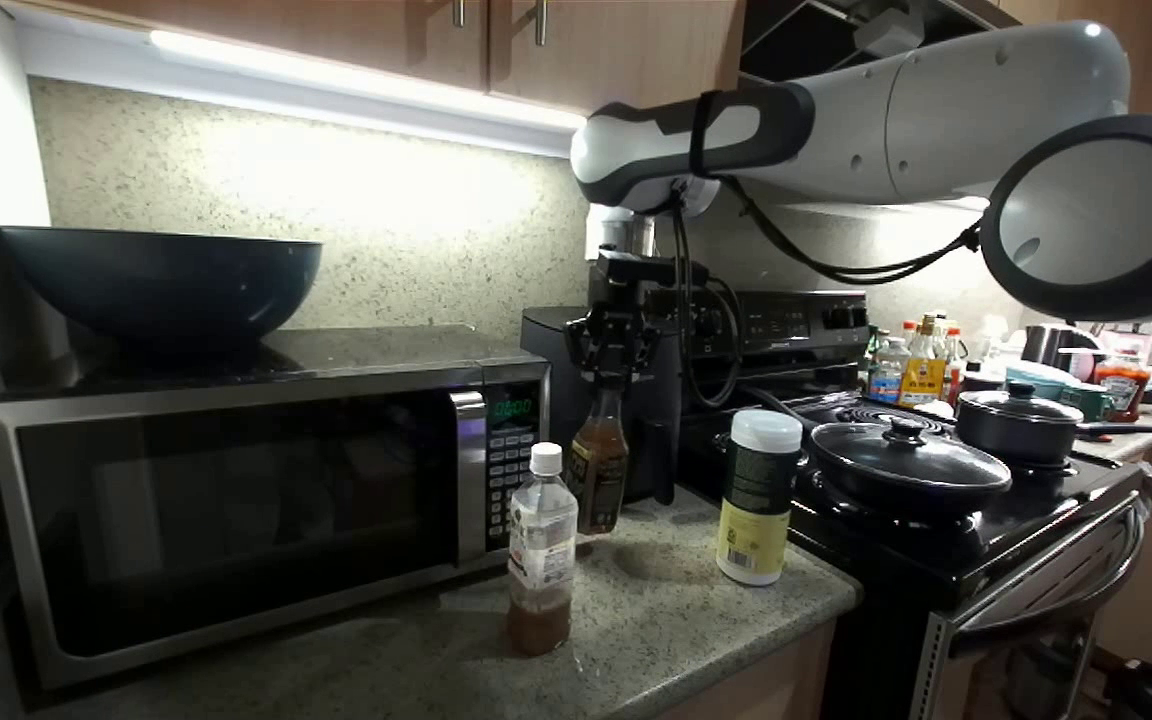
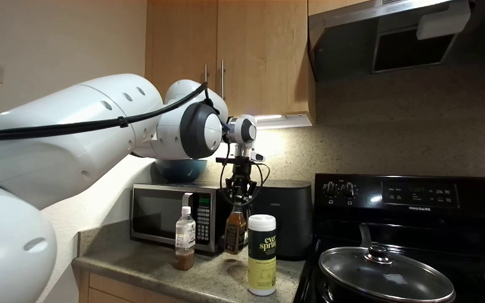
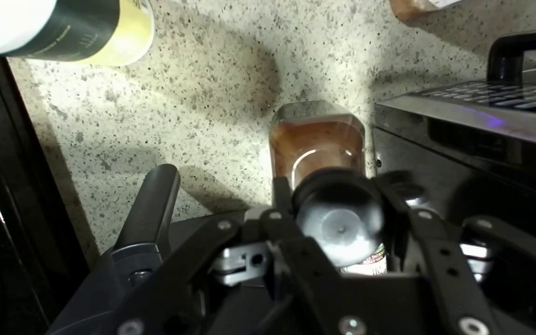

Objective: Move the glass bottle backwards and move the container on the right to the right then move the glass bottle forwards.

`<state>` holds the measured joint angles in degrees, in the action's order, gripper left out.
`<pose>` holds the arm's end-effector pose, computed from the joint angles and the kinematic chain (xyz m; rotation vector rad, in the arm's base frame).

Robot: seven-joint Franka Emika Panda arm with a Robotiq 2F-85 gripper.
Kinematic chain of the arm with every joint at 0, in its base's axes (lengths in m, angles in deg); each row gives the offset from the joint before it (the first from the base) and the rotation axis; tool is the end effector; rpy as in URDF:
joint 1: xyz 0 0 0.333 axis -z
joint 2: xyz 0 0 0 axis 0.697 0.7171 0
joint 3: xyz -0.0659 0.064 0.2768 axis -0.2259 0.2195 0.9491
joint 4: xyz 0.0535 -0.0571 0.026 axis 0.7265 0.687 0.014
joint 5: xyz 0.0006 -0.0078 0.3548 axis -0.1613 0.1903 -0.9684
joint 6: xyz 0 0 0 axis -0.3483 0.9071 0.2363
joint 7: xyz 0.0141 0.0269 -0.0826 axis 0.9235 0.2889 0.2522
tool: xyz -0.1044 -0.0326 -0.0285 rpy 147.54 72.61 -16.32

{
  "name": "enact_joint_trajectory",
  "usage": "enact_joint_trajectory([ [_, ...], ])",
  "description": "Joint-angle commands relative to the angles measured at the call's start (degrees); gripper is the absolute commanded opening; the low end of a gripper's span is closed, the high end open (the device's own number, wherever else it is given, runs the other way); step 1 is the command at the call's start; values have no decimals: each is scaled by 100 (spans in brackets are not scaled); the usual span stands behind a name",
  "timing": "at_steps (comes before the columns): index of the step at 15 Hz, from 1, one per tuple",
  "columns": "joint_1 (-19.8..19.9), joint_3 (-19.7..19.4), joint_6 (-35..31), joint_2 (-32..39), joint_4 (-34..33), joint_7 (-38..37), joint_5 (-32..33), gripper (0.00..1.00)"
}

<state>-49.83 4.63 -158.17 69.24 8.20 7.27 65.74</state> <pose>0.7005 0.0882 0.4060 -3.0749 0.2525 0.1242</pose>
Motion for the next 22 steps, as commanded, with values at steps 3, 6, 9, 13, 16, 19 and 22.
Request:
enact_joint_trajectory([
  [3, 12, 4, 0, -6, 33, 0, -1, 45],
  [6, -54, -11, 0, -75, 169, 27, 66, 20],
  [9, -190, -69, 18, -322, 586, 4, 210, 20],
  [13, -387, -192, -114, -732, 1267, -134, 398, 20],
  [16, -483, -234, -321, -1125, 1945, -168, 441, 20],
  [19, -478, -192, -724, -1515, 2645, -244, 276, 20],
  [22, -469, -173, -586, -1037, 2070, -123, 329, 45],
])
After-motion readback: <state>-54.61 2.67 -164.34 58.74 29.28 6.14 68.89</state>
